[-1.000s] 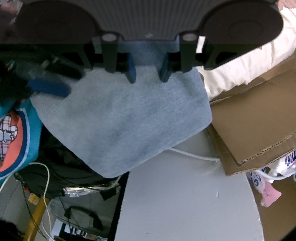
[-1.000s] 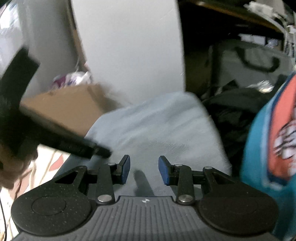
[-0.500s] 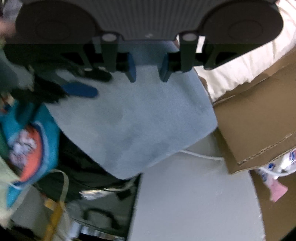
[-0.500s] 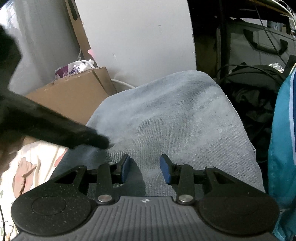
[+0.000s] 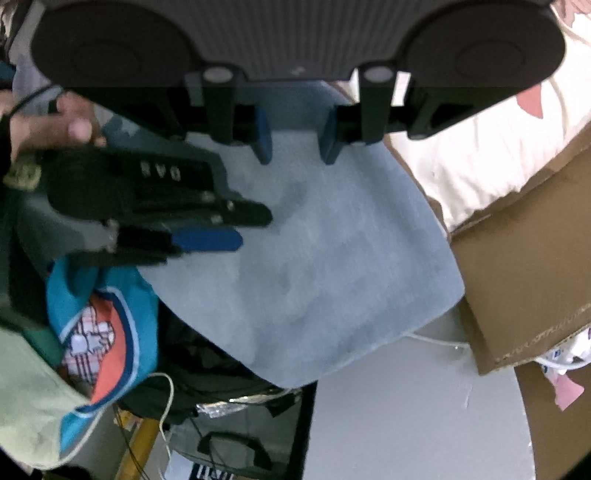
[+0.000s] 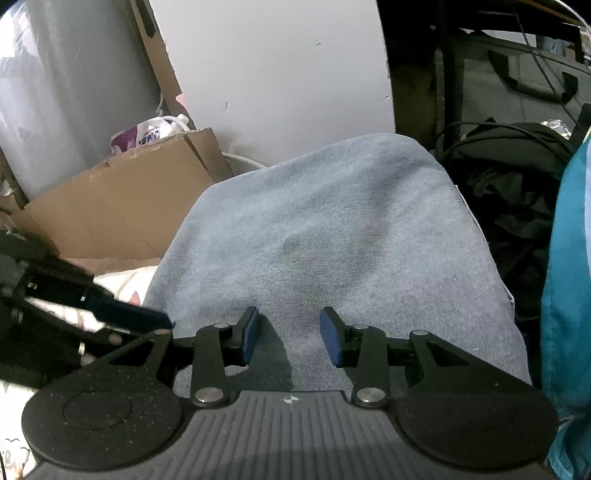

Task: Fold clothes
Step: 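Open the left gripper on the jeans while the right gripper presses the stack flat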

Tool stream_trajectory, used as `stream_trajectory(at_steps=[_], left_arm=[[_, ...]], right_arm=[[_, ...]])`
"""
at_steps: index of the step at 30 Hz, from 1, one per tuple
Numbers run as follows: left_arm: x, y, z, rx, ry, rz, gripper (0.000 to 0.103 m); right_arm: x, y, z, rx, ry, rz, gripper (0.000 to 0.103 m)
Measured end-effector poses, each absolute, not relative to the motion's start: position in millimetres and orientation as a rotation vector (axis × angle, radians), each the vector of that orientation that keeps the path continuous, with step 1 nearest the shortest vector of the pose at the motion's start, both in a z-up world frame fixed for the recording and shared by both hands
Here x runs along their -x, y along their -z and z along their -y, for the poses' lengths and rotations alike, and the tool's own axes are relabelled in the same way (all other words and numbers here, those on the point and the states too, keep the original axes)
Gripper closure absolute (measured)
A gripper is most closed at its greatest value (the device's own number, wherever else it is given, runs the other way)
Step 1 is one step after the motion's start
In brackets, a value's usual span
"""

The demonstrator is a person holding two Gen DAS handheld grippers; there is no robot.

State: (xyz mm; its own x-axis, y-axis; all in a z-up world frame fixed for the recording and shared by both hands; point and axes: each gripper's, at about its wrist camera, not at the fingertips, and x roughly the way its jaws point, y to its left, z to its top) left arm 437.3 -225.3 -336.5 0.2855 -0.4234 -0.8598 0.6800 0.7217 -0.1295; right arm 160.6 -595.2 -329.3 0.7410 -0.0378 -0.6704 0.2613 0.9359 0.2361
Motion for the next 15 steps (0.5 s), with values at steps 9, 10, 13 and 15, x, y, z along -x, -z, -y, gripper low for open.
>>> stream_trajectory(at_steps=[9, 10, 13, 15], left_arm=[[-422.6, 341.6, 214.5, -0.298, 0.766, -1.076, 0.072], [-419.9, 342.5, 215.4, -0.308, 0.769, -1.080, 0.072], [-412.6, 345.0, 216.9, -0.337, 0.779, -1.090, 0.072], [-409.9, 345.6, 215.1, -0.338, 0.777, -1.097, 0.072]], right_arm=[[-162.6, 332.3, 595.5, -0.318, 0.160, -0.732, 0.061], [-163.0, 333.0, 596.0, -0.317, 0.158, -0.732, 0.061], [-164.8, 335.0, 598.1, -0.317, 0.153, -0.733, 0.061], [-166.0, 335.3, 598.3, -0.315, 0.150, -0.734, 0.061]])
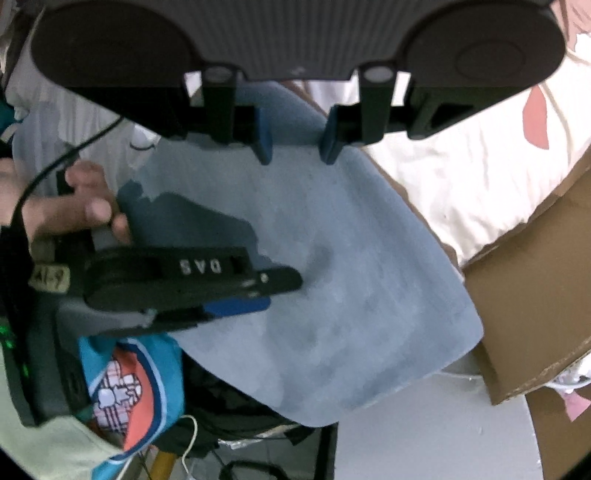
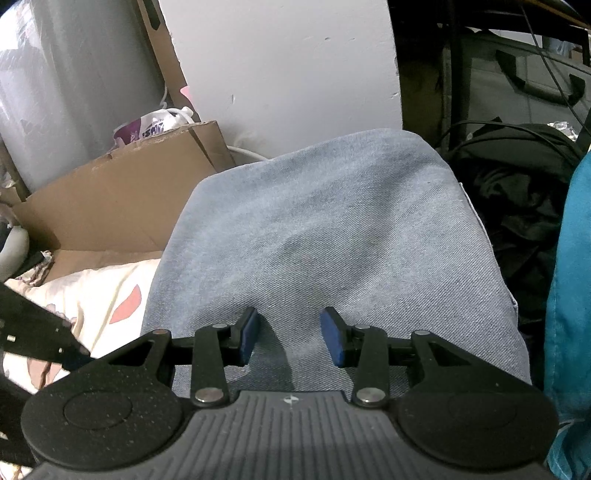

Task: Fold clothes
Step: 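Open the left gripper on the jeans while the right gripper presses the stack flat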

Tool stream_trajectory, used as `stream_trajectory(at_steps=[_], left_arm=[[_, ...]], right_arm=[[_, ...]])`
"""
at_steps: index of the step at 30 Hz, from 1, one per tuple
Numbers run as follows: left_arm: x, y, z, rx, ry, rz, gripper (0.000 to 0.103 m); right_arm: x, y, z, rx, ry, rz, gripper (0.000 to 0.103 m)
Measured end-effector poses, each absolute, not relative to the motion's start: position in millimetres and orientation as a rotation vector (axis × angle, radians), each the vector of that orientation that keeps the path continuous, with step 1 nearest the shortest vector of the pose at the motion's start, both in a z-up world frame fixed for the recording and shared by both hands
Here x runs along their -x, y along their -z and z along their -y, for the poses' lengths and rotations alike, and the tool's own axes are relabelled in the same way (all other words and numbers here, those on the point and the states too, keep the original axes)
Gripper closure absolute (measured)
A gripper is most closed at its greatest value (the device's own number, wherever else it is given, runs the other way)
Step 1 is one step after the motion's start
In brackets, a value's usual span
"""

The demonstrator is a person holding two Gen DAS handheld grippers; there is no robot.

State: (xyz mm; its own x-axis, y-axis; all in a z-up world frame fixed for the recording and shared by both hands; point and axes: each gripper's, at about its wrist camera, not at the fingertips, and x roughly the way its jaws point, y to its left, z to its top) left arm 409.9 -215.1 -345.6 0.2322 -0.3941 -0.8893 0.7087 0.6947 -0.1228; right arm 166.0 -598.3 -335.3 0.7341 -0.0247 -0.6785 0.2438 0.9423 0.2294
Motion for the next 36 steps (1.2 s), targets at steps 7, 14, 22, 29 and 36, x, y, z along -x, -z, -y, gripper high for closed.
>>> stream_trajectory(at_steps=[7, 14, 22, 29, 36], left_arm=[[-426.4, 327.9, 205.0, -0.257, 0.775, -1.158, 0.074], [-463.8, 309.0, 228.8, -0.319, 0.748, -1.071, 0.076], [-494.4, 328.3, 248.5, -0.382, 0.695, -0.978, 0.071], [-499.7, 332.2, 242.8, -0.363, 0.686, -0.975, 0.071], [-505.2, 327.3, 228.6, -0.254, 0.616, -0.955, 0.080]], right_arm=[[-164.7, 335.3, 598.3, -0.323, 0.155, -0.728, 0.061], [-164.9, 334.2, 598.0, -0.324, 0.160, -0.729, 0.061], [-164.3, 332.7, 596.9, -0.307, 0.155, -0.733, 0.061], [-169.1, 316.9, 604.8, -0.289, 0.185, -0.726, 0.063], [-181.7, 300.5, 625.0, -0.250, 0.235, -0.720, 0.063]])
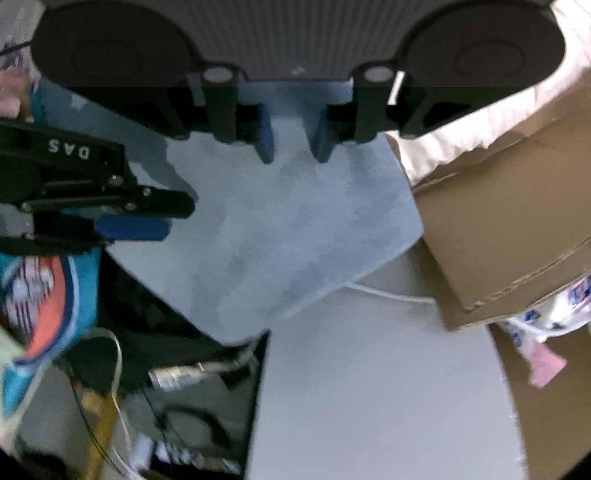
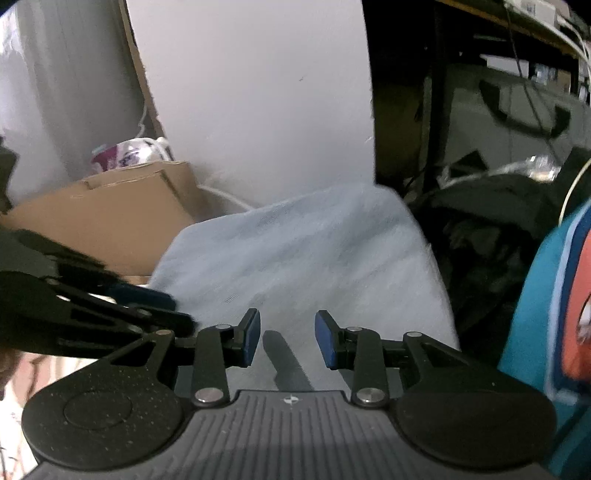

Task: Fold clothes
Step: 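Open the left gripper on the jeans while the right gripper presses the stack flat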

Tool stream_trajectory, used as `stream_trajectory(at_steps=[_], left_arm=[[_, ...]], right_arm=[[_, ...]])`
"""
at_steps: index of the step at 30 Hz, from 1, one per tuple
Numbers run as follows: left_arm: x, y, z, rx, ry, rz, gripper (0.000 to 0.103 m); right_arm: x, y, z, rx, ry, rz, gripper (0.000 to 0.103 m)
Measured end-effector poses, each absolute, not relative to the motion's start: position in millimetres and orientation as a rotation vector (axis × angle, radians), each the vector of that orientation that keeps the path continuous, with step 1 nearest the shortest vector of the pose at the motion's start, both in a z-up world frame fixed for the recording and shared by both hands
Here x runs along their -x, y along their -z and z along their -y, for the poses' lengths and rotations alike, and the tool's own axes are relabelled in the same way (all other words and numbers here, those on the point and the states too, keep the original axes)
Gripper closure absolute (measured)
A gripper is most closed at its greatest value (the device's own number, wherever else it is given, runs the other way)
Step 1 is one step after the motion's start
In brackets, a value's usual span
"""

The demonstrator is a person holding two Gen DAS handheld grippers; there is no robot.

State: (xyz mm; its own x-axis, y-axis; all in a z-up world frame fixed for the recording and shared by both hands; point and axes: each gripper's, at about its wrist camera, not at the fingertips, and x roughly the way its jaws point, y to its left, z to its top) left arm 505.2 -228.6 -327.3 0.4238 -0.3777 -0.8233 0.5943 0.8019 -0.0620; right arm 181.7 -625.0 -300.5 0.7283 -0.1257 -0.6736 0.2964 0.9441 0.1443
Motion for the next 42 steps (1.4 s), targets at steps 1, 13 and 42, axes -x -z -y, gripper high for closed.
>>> stream_trajectory(at_steps=[1, 13, 42], left_arm=[[-505.4, 328.0, 227.7, -0.250, 0.602, -0.947, 0.083], [-510.3, 338.3, 215.7, -0.150, 0.572, -0.957, 0.084], [-507.3, 345.0, 216.9, -0.176, 0.550, -0.939, 0.084]], right_arm=[[-184.9, 299.6, 627.9, -0.240, 0.240, -0.721, 0.063], [-241.1, 303.3, 670.0, -0.184, 0.289, -0.788, 0.069], [-235.3, 306.2, 654.8, -0.252, 0.184, -0.888, 0.068]])
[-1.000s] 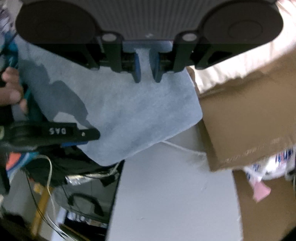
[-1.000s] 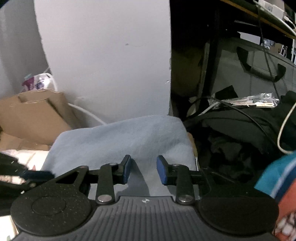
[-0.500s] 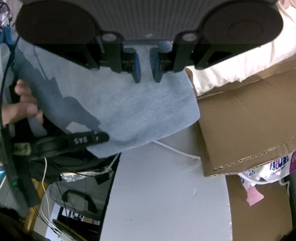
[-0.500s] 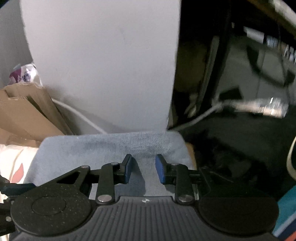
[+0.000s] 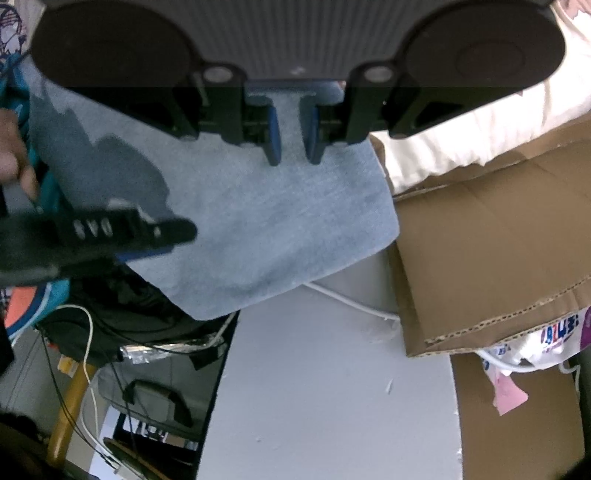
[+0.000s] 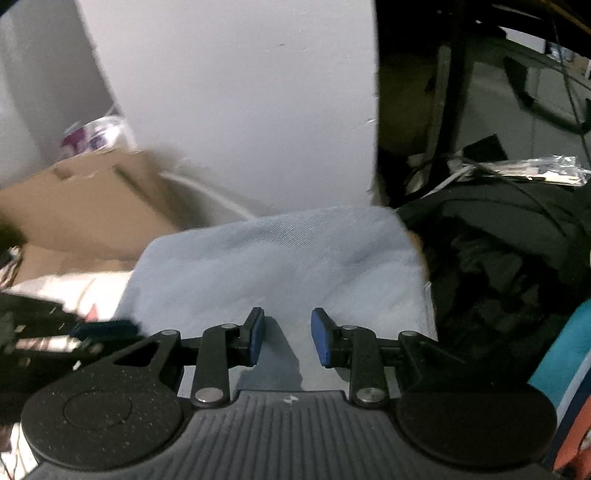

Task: Fold clothes
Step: 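Open the left gripper on the jeans while the right gripper presses the stack flat, then open the right gripper and lift it off the jeans stack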

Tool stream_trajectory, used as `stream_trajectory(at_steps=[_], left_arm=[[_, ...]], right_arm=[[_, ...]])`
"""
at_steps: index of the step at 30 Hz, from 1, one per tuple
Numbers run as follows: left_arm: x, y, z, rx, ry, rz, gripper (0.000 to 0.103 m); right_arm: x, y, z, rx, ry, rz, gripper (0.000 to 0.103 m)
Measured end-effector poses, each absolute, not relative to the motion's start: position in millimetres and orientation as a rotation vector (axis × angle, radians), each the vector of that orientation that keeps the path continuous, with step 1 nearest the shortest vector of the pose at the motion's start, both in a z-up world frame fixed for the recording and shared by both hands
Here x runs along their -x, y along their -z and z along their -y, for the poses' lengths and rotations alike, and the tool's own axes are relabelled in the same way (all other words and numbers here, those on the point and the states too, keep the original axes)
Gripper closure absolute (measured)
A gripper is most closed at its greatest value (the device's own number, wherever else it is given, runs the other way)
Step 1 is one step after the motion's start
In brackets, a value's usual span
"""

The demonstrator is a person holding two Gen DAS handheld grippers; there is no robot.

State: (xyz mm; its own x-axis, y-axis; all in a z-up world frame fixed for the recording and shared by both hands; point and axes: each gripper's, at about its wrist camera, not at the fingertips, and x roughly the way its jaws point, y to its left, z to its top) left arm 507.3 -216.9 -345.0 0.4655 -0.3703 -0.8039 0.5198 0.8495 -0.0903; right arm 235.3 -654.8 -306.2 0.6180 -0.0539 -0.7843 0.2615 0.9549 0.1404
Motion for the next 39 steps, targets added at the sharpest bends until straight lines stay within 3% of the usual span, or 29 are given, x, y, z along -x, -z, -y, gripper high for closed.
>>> stream_trajectory(at_steps=[39], left_arm=[[-507.9, 345.1, 217.8, -0.249, 0.571, -0.943, 0.084]], right_arm=[[-52.2, 312.2, 618.5, -0.093, 0.348, -0.852, 0.070]])
